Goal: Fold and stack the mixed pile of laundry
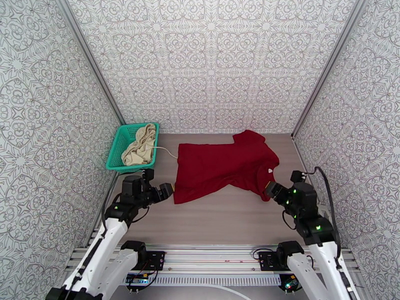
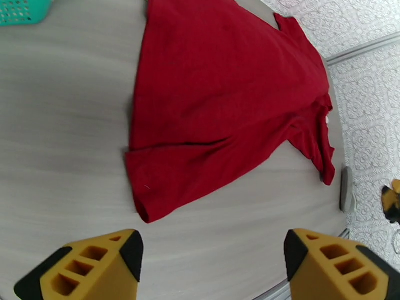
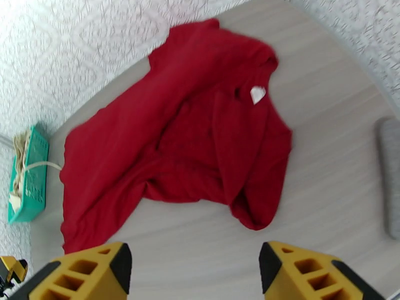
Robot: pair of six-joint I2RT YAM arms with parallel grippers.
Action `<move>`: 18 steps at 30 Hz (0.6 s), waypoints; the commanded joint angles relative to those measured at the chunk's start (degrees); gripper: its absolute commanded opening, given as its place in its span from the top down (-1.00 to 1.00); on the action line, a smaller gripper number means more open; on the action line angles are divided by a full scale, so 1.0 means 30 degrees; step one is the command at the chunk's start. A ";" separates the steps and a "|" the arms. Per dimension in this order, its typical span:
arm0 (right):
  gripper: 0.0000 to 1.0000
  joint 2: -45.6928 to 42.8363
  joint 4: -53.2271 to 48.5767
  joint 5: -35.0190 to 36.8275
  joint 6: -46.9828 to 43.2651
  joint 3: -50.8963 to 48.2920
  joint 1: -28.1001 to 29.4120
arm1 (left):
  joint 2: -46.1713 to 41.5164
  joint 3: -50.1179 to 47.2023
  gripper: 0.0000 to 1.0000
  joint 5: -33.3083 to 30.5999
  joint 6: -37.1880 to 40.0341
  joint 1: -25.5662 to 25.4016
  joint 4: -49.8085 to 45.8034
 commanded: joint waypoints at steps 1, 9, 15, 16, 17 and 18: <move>-0.44 0.3891 -0.0892 0.0329 -0.0641 0.2202 -0.0088 | 0.2867 0.2405 -0.42 -0.1539 0.1021 -0.1112 -0.0547; -0.29 1.4886 -0.1201 0.0494 -0.2182 0.5762 -0.0096 | 1.1890 0.6664 -0.16 -0.1153 0.1145 -0.5000 0.3005; -0.23 1.7236 -0.0143 0.0827 -0.0916 0.4478 -0.1248 | 1.5373 0.6941 -0.16 -0.1354 0.0450 -0.5332 0.4675; -0.17 1.7573 0.0191 0.0599 -0.0938 0.4295 -0.1280 | 1.5785 0.6851 -0.16 -0.1392 0.0402 -0.5332 0.4979; -0.12 1.7957 0.0569 0.0044 -0.0890 0.4022 -0.1280 | 1.6160 0.6741 -0.16 -0.1422 0.0315 -0.5289 0.5256; -0.02 1.8293 0.0892 -0.0553 -0.0872 0.3856 -0.1280 | 1.6503 0.6652 -0.16 -0.1371 0.0268 -0.5181 0.5511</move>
